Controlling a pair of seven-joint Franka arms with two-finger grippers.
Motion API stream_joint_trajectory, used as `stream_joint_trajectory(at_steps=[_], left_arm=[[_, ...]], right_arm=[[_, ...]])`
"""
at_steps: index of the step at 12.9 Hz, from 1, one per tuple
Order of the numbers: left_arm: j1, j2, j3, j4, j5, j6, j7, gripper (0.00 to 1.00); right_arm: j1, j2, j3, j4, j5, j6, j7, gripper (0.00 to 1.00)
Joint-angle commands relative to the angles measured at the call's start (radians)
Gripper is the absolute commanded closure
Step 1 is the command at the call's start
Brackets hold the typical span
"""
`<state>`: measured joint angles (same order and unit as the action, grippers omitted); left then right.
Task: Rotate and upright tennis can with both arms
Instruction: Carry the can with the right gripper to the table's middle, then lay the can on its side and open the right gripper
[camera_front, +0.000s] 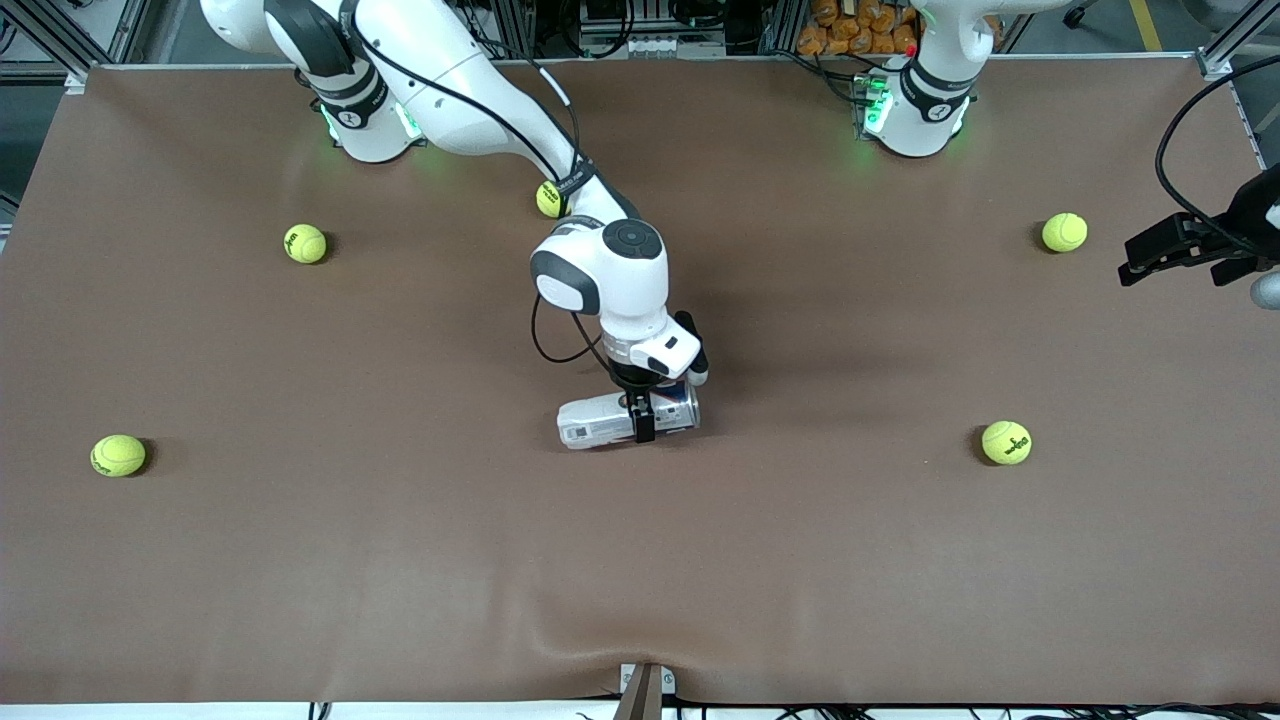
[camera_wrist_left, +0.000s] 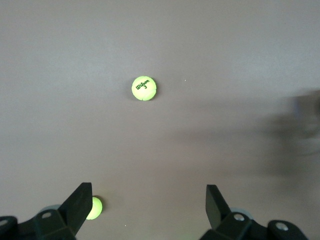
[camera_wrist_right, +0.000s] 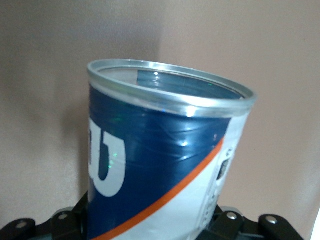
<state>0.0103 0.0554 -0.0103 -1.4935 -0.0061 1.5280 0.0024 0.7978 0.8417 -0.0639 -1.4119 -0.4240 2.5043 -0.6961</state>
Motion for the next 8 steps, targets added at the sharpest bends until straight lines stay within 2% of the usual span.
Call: stream_joint_trajectory(at_steps=[1,5,7,8], left_arm=[[0.007,0.001,-0.005,0.009,0.011,-0.014,-0.001,0.0],[0.007,0.001,-0.005,0.009,0.012,-0.014,0.001,0.0],[0.008,0.001,-0.005,0.009,0.012,-0.014,0.002,0.0],[0.008,0.001,-0.005,0.009,0.014,-0.014,0.002,0.0]], right_arm=[[-0.014,0.014,0.007,0.004,-0.041,0.002,0.068,0.18],[-0.022,0.027,0.007,-0.007,-0.039,-0.008,0.144,0.17],[-0.019,0.025,0.007,-0.025,-0.039,-0.009,0.152,0.07],[-0.016,0.024,0.007,-0.038,-0.039,-0.009,0.158,0.07]])
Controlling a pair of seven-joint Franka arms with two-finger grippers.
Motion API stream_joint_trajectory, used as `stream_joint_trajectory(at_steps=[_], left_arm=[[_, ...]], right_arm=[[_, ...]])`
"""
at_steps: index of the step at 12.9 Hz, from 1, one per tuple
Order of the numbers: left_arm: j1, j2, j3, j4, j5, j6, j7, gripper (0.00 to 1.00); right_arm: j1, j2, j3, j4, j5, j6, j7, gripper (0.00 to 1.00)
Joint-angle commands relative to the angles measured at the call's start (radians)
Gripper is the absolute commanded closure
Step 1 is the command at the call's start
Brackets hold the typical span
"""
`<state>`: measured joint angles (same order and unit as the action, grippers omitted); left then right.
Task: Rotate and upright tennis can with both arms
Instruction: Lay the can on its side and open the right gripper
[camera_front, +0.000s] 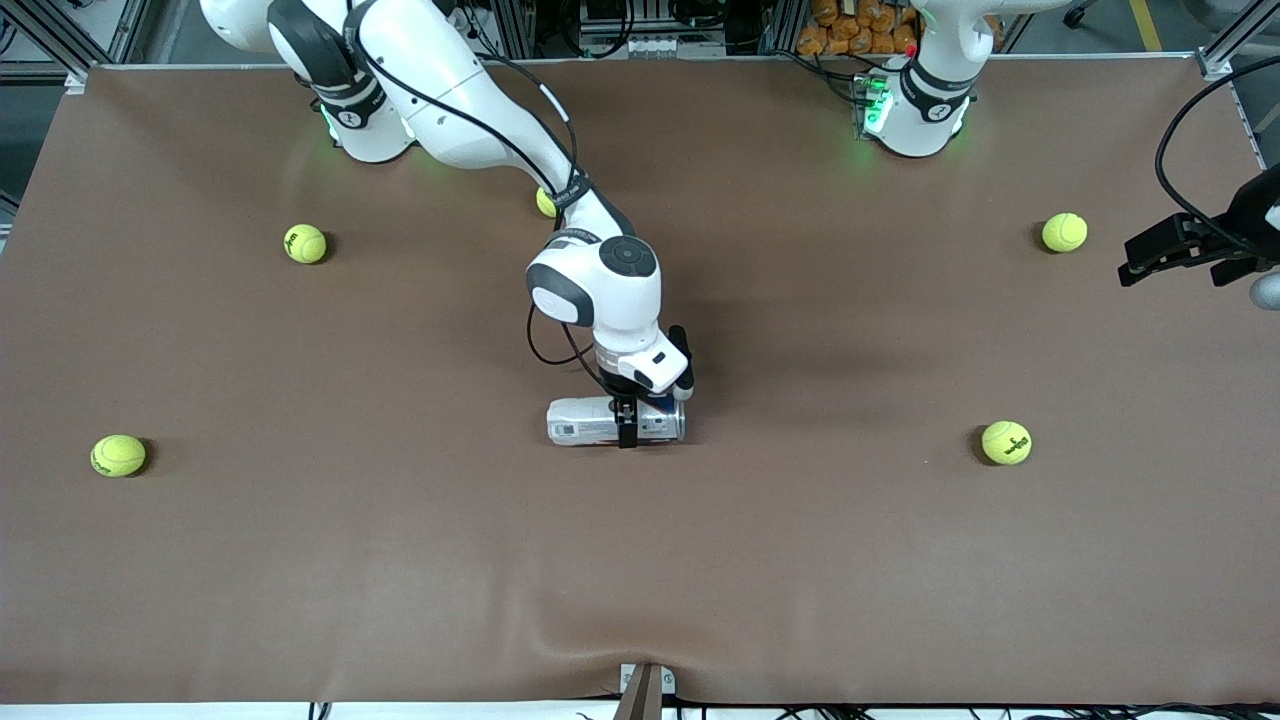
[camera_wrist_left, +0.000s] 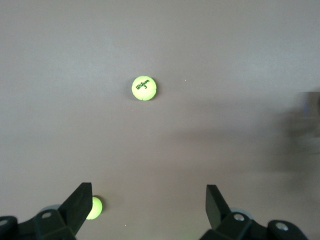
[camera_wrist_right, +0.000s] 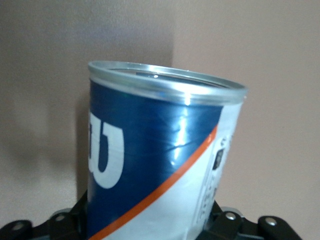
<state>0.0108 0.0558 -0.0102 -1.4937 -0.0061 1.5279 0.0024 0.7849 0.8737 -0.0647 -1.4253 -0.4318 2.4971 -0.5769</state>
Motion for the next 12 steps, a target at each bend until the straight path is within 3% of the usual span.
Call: stream_joint_trajectory(at_steps=[1,3,9,12], left_arm=[[0.008,0.001,-0.005,0.009,0.014,-0.014,0.002,0.0],[0.006,0.001,-0.005,0.009,0.015,-0.014,0.001,0.0],[0.008,0.002,-0.005,0.007,0.018,-0.014,-0.001,0.0],[0.008,0.009,-0.005,0.009,0.02,-0.014,-0.001,0.0]], right_arm=[[0.0,-0.009,0.008,-0.038,-0.031,-0.001,0.058,0.07],[0.004,-0.01,0.008,-0.041,-0.033,0.009,0.052,0.0],[-0.006,-0.064,0.02,-0.043,-0.03,0.0,0.057,0.0],[-0.007,-0.122,0.032,-0.099,0.077,-0.001,0.058,0.0]])
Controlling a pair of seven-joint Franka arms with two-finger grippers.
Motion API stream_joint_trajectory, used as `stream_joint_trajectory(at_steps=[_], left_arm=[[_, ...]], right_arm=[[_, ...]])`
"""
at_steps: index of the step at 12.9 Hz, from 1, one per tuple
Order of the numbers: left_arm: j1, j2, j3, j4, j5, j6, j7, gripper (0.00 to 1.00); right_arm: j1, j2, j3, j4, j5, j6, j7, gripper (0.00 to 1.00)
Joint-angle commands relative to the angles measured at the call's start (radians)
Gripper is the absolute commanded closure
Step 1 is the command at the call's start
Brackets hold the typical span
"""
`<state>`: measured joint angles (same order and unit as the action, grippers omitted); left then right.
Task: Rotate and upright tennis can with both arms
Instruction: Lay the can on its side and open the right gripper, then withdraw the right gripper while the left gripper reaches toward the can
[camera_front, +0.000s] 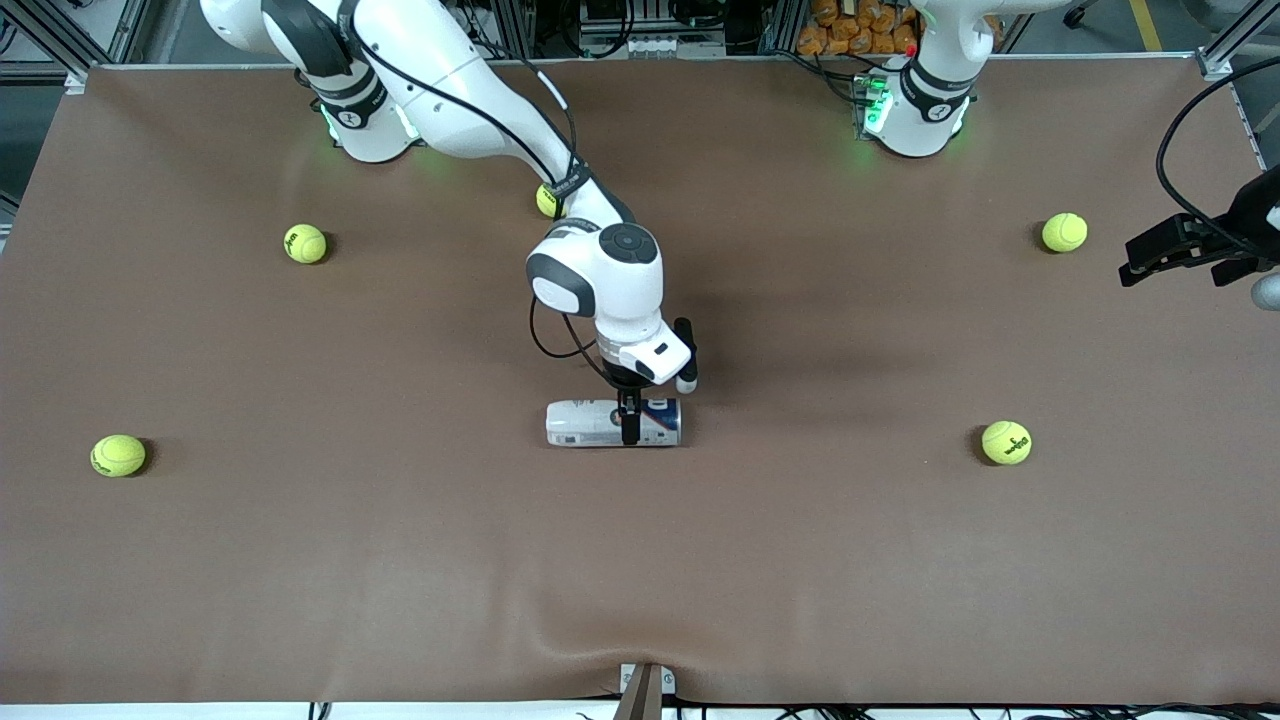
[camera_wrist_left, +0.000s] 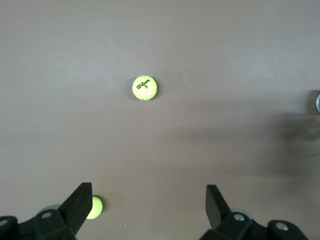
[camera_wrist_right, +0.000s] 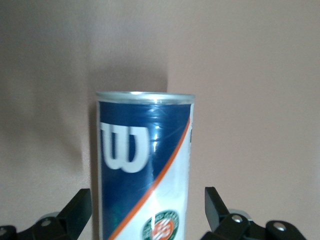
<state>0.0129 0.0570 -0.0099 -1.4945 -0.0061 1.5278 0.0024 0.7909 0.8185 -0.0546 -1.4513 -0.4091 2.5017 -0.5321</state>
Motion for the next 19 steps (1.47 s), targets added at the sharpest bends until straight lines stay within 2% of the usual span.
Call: stream_joint_trajectory(at_steps=[1,4,6,8,11,16,17,19], left_arm=[[0.004,0.01,-0.005,0.01,0.02,-0.012,0.002,0.0],[-0.01,0.017,-0.007,0.011,0.014,-0.014,-0.001,0.0],[-0.013,0.036,-0.01,0.011,0.021,-0.012,0.001,0.0],[-0.011,0.046,-0.012,0.008,0.021,-0.014,0.005,0.0],[-0.016,0.052,-0.016,0.007,0.021,-0.014,-0.001,0.0],[-0.022,0.093,-0.018,0.007,-0.034,-0.012,0.004,0.0],[-0.031,0.112,-0.018,0.007,-0.058,-0.012,0.005,0.0],[-0.031,0.158,-0.018,0.007,-0.202,-0.012,0.005,0.0]], right_arm=[[-0.018,-0.09,0.022,-0.093,0.103,-0.006,0.014,0.0],[-0.039,-0.157,0.022,-0.12,0.228,-0.096,0.014,0.0],[-0.08,-0.185,0.021,-0.12,0.396,-0.176,0.017,0.0],[-0.157,-0.209,0.018,-0.12,0.486,-0.217,0.056,0.0],[-0.283,-0.277,0.016,-0.118,0.487,-0.363,0.223,0.0],[-0.576,-0.386,0.018,-0.116,0.49,-0.633,0.235,0.0],[-0.631,-0.421,0.018,-0.116,0.498,-0.683,0.23,0.0],[-0.721,-0.479,0.015,-0.107,0.498,-0.814,0.222,0.0]])
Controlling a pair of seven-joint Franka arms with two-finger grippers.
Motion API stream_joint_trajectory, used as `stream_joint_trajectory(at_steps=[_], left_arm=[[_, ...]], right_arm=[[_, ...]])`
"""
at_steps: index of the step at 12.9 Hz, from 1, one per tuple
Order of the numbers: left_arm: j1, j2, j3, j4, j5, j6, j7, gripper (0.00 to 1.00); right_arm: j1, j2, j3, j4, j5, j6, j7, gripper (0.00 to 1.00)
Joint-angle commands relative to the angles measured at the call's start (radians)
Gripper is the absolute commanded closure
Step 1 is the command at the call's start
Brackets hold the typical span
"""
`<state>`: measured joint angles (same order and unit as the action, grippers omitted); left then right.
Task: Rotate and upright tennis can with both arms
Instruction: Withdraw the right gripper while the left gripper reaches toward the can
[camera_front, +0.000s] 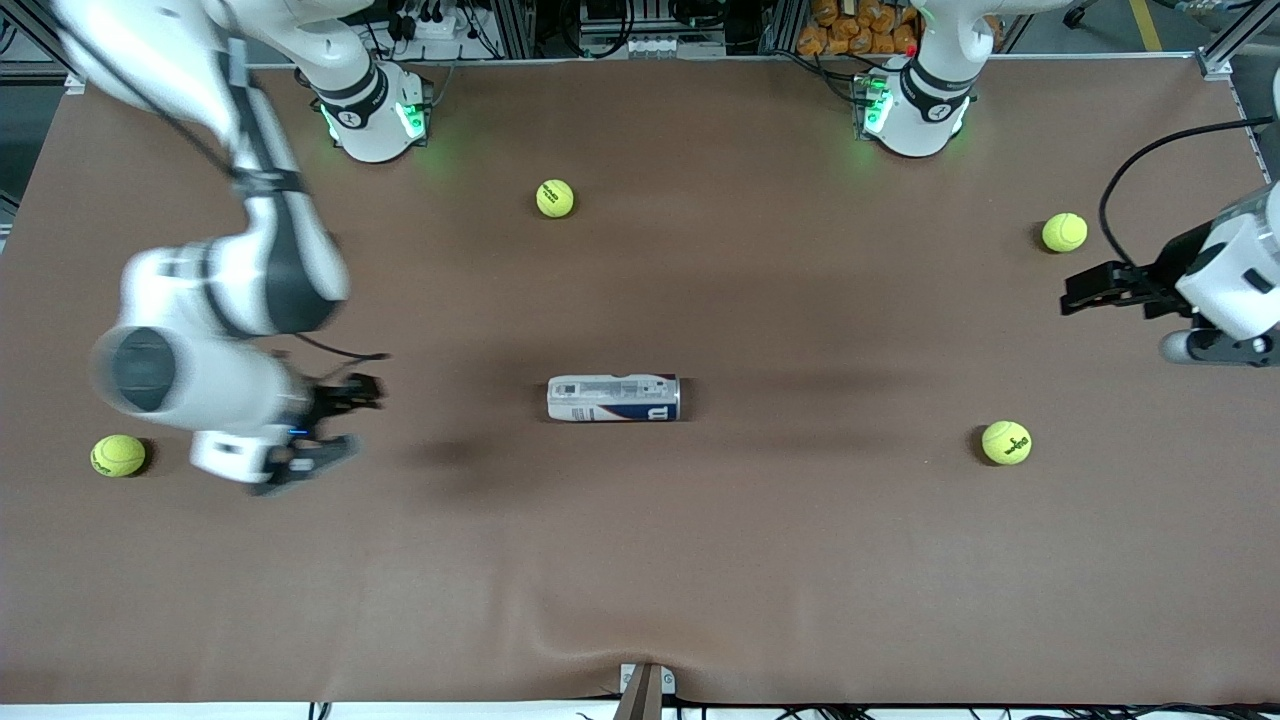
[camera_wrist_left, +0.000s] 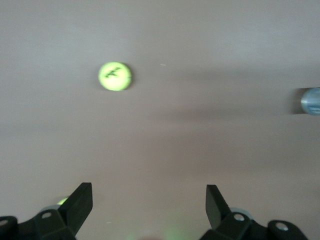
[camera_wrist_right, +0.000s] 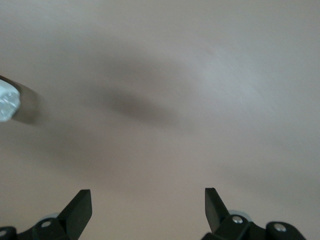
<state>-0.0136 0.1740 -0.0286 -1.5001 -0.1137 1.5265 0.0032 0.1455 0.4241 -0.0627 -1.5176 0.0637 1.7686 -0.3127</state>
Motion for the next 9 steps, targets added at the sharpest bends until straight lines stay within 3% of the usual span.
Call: stream_joint_trajectory(at_steps=[1,4,6,9], left_arm=[[-0.005,0.056,0.001,0.012,-0.156,-0.011,0.003,0.0],[-0.023,0.096,-0.002,0.008,-0.28,-0.012,0.006,0.0],[-0.019,0.142,0.0,0.006,-0.433,-0.011,0.009,0.0],[-0.013,0.214,-0.002,0.008,-0.546,-0.011,0.099,0.0]], right_arm=[[-0.124,-0.109,0.023,-0.039,0.027,-0.128,0.004,0.0],[-0.141,-0.188,-0.026,-0.047,0.013,-0.279,0.073,0.0],[-0.165,-0.255,-0.025,-0.044,0.002,-0.357,0.159,0.0],[-0.192,-0.288,-0.014,-0.017,-0.018,-0.383,0.17,0.0]])
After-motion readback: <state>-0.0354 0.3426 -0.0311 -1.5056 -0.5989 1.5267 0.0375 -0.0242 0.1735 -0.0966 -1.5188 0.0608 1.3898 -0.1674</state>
